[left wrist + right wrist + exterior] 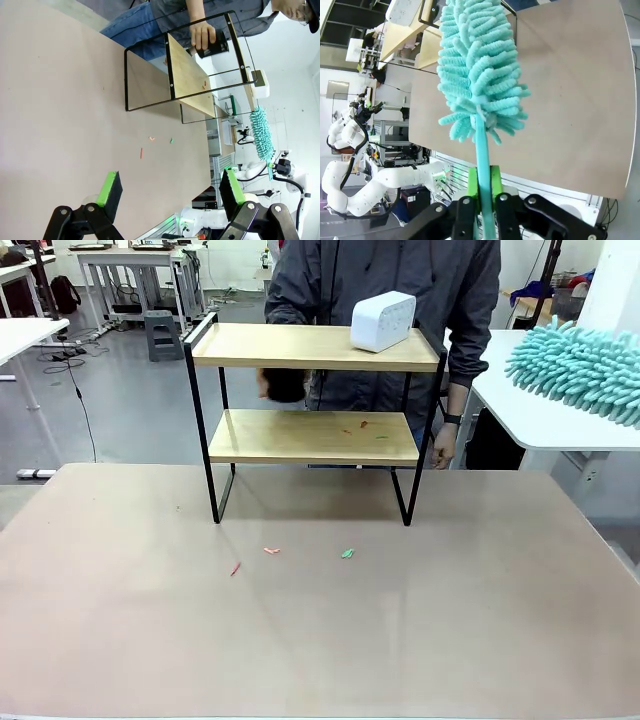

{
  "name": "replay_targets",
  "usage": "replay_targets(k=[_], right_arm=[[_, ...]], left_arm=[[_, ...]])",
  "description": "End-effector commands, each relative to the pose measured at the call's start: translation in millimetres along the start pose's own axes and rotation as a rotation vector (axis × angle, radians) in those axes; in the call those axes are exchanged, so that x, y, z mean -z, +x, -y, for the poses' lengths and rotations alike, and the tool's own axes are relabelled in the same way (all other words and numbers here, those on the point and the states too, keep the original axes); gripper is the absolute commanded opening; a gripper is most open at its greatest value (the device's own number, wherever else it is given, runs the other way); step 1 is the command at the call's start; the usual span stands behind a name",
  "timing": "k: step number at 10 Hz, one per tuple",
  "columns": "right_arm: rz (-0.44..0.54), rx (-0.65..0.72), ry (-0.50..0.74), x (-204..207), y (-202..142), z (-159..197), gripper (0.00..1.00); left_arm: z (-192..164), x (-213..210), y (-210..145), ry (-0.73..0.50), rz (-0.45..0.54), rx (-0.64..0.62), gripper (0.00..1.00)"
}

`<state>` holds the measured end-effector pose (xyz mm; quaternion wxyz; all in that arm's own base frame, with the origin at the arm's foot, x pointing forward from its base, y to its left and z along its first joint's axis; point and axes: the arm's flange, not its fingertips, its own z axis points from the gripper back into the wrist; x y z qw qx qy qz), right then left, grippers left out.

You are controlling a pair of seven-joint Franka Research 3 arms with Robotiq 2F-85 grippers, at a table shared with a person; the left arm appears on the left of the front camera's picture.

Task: Clean the shelf.
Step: Clean the remaining tier of the Shelf with the Duster once objects are removed.

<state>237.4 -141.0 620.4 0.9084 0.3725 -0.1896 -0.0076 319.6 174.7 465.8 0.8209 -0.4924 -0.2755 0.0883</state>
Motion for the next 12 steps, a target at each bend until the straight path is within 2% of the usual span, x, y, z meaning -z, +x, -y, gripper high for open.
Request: replay_targets(k=[1,2,4,5,6,7,9,10,11,12], right_arm=[[0.017,-0.008,0.026,0,2,2,0.12],[0.0,0.0,0.0,0,0,0,0.12],[-0.168,-0.204,-0.05,6,-39,-67,0.12],[-0.251,-0.264,-0.116,22,-56,-91,0.12],[-0.294,-0.319,-0.189,46,-65,-109,0.12],[-0.284,-0.362,-0.314,82,-63,-126,0.12],[-0.237,-0.473,-0.349,151,-42,-157,0.12],[-0.186,-0.511,-0.391,172,-31,-165,0.12],[-0.301,-0.453,-0.332,121,-67,-158,0.12],[-0.301,-0.453,-0.332,121,-67,-158,0.12]], left_arm=[[0,2,0,-0.019,0.014,0.018,1.0],[0,2,0,-0.019,0.014,0.018,1.0],[0,2,0,-0.019,0.014,0.018,1.0],[0,2,0,-0.019,0.014,0.018,1.0],[0,2,0,-0.019,0.014,0.018,1.0],[0,2,0,-0.019,0.014,0.018,1.0],[0,2,0,-0.019,0.014,0.018,1.0],[0,2,0,-0.019,0.014,0.018,1.0],[0,2,0,-0.019,0.014,0.018,1.0],[0,2,0,-0.019,0.014,0.018,1.0]])
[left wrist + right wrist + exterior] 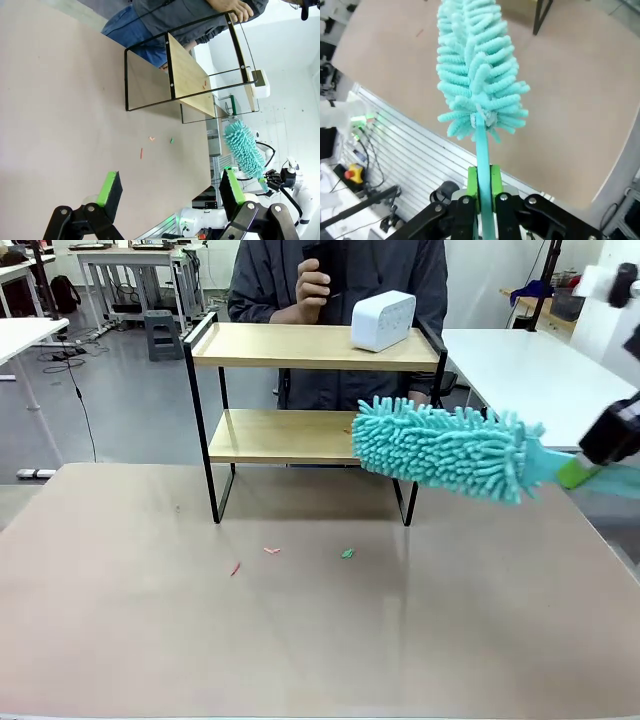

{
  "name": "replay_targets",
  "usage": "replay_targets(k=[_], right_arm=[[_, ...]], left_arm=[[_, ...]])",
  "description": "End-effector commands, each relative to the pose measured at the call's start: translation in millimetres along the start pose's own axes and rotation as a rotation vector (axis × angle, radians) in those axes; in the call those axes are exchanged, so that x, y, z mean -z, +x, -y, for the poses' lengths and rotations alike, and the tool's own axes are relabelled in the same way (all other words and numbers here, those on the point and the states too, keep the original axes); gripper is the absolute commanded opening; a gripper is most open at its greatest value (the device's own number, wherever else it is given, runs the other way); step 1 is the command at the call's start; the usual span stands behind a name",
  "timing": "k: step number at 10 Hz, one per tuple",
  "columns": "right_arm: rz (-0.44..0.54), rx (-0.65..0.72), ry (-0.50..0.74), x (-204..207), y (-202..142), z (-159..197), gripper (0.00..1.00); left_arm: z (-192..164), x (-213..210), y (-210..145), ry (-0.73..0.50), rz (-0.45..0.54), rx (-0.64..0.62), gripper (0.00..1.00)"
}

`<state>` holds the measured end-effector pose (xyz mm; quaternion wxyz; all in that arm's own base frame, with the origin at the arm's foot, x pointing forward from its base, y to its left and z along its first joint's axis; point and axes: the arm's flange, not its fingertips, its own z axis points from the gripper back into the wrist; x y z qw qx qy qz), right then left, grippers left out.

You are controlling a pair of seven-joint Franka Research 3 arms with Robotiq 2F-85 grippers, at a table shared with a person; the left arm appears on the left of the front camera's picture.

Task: Clean the shelf.
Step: Clean the remaining tier of the Shelf with the Duster once objects are removed.

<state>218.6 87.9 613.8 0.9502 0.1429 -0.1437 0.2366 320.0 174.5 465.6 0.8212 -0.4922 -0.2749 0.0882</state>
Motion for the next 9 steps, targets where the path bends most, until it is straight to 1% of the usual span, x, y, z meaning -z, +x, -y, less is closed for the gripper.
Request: replay_targets(k=[1,2,3,4,5,7,8,9], right_arm=[[0.01,-0.009,-0.025,7,9,-7,0.12],[0.061,0.039,-0.084,15,28,-6,0.12],[0.07,0.057,-0.111,32,48,-1,0.12],[0.089,0.077,-0.108,40,58,8,0.12],[0.161,0.137,-0.13,52,72,20,0.12],[0.17,0.145,-0.129,69,88,26,0.12],[0.191,0.165,-0.134,80,97,27,0.12],[0.202,0.174,-0.174,91,103,27,0.12]], left_arm=[[0,2,0,-0.02,0.015,0.018,1.0],[0,2,0,-0.02,0.015,0.018,1.0],[0,2,0,-0.02,0.015,0.018,1.0],[0,2,0,-0.02,0.015,0.018,1.0],[0,2,0,-0.02,0.015,0.018,1.0],[0,2,0,-0.02,0.015,0.018,1.0],[0,2,0,-0.02,0.015,0.018,1.0],[0,2,0,-0.02,0.015,0.018,1.0]])
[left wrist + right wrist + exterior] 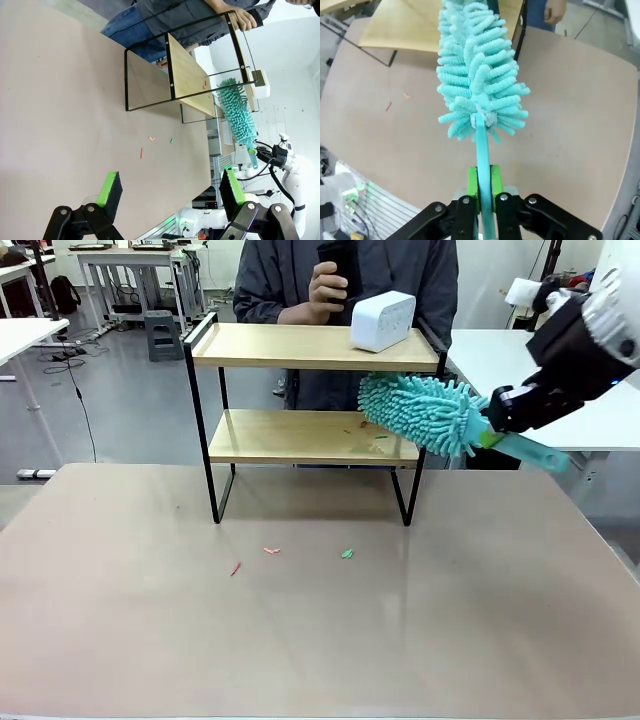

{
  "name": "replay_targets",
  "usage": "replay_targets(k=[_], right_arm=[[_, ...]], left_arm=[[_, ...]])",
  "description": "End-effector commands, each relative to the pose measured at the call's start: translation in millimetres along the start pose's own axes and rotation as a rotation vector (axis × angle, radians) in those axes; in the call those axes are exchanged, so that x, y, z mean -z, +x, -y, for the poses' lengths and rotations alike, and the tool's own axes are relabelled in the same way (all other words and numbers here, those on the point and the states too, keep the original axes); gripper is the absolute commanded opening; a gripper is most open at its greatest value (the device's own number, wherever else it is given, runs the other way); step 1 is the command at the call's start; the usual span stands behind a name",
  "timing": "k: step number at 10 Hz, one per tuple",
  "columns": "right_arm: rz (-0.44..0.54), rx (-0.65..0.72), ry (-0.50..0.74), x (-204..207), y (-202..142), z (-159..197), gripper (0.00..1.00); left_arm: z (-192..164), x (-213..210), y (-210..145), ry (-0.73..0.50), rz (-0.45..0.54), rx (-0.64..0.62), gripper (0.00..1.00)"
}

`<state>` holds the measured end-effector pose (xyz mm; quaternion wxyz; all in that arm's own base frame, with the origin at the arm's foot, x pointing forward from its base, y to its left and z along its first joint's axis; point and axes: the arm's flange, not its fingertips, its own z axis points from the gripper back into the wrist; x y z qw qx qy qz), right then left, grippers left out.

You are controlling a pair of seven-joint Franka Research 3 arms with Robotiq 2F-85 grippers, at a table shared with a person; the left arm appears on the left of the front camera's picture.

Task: Clean the shelf.
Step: Clean the remaining tier of the Shelf with the Duster once objects are removed.

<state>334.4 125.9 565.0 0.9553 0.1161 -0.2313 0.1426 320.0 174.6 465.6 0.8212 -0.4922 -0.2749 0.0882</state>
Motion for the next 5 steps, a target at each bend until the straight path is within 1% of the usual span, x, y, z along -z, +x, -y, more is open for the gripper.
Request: replay_targets(k=[1,3,4,5], right_arm=[[0.015,0.027,-0.069,22,5,-13,0.12],[0.034,0.062,-0.118,41,5,-19,0.12],[0.046,0.082,-0.106,48,5,-21,0.12],[0.032,0.078,-0.118,56,4,-24,0.12]], left_arm=[[0,2,0,-0.02,0.015,0.018,1.0],[0,2,0,-0.02,0.015,0.018,1.0],[0,2,0,-0.02,0.015,0.018,1.0],[0,2,0,-0.02,0.015,0.018,1.0]])
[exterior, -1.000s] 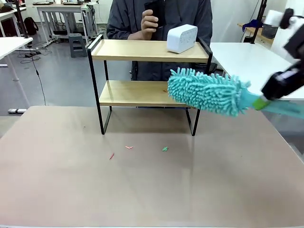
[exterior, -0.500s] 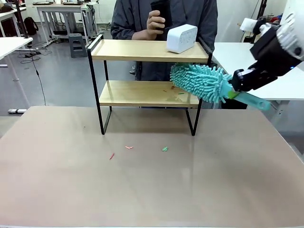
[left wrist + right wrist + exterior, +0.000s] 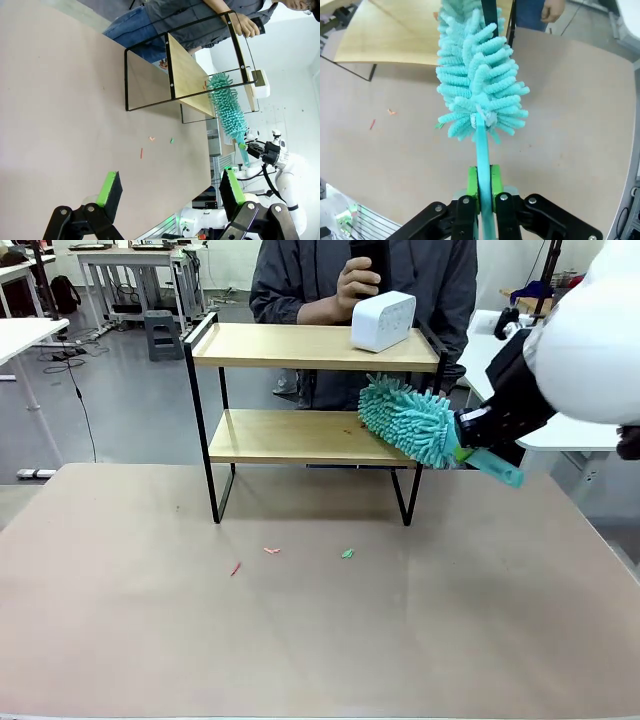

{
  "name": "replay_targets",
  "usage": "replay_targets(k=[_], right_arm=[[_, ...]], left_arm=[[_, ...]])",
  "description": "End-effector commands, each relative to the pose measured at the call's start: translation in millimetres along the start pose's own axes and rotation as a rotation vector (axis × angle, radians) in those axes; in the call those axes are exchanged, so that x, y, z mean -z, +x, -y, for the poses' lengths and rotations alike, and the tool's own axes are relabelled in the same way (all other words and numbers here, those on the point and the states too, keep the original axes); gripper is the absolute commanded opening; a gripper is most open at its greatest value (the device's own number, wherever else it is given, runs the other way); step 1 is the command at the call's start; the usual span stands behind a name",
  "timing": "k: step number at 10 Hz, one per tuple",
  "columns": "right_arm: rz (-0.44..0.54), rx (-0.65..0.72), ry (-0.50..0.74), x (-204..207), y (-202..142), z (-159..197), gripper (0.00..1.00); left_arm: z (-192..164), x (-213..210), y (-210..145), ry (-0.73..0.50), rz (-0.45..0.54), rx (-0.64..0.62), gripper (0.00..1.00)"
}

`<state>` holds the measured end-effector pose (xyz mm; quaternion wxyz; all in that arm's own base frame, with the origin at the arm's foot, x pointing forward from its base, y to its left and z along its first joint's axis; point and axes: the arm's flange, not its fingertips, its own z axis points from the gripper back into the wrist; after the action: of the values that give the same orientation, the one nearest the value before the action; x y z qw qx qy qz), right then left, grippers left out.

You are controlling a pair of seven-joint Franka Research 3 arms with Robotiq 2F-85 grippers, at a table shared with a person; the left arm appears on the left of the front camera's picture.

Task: Clean the shelf.
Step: Clean the remaining tier of the Shelf with the Duster once objects are removed.

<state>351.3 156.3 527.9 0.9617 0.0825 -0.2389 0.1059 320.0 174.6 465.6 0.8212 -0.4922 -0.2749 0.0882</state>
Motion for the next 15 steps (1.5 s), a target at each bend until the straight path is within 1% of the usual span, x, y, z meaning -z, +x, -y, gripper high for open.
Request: replay_targets(k=[1,3,5,6,7,8,9,10,11,12,14,15], right_arm=[[-0.007,0.013,-0.005,15,0,-11,0.12],[-0.084,-0.011,0.076,22,-2,-13,0.12],[-0.105,-0.067,0.15,24,-1,-10,0.12],[-0.096,-0.128,0.167,22,0,-10,0.12],[-0.109,-0.232,0.248,18,0,-12,0.12],[-0.183,-0.392,0.358,12,-5,-12,0.12],[-0.273,-0.621,0.465,2,-16,-11,0.12],[-0.262,-0.688,0.619,-6,-22,-3,0.12],[-0.26,-0.684,0.762,-3,-29,8,0.12],[-0.257,-0.663,0.824,0,-34,18,0.12],[-0.219,-0.637,0.933,-9,-42,36,0.12],[-0.207,-0.601,0.933,-20,-46,49,0.12]], left_arm=[[0,2,0,-0.02,0.015,0.018,1.0],[0,2,0,-0.02,0.015,0.018,1.0],[0,2,0,-0.02,0.015,0.018,1.0],[0,2,0,-0.02,0.015,0.018,1.0],[0,2,0,-0.02,0.015,0.018,1.0],[0,2,0,-0.02,0.015,0.018,1.0],[0,2,0,-0.02,0.015,0.018,1.0],[0,2,0,-0.02,0.015,0.018,1.0],[0,2,0,-0.02,0.015,0.018,1.0],[0,2,0,-0.02,0.015,0.018,1.0],[0,2,0,-0.02,0.015,0.018,1.0],[0,2,0,-0.02,0.015,0.018,1.0]])
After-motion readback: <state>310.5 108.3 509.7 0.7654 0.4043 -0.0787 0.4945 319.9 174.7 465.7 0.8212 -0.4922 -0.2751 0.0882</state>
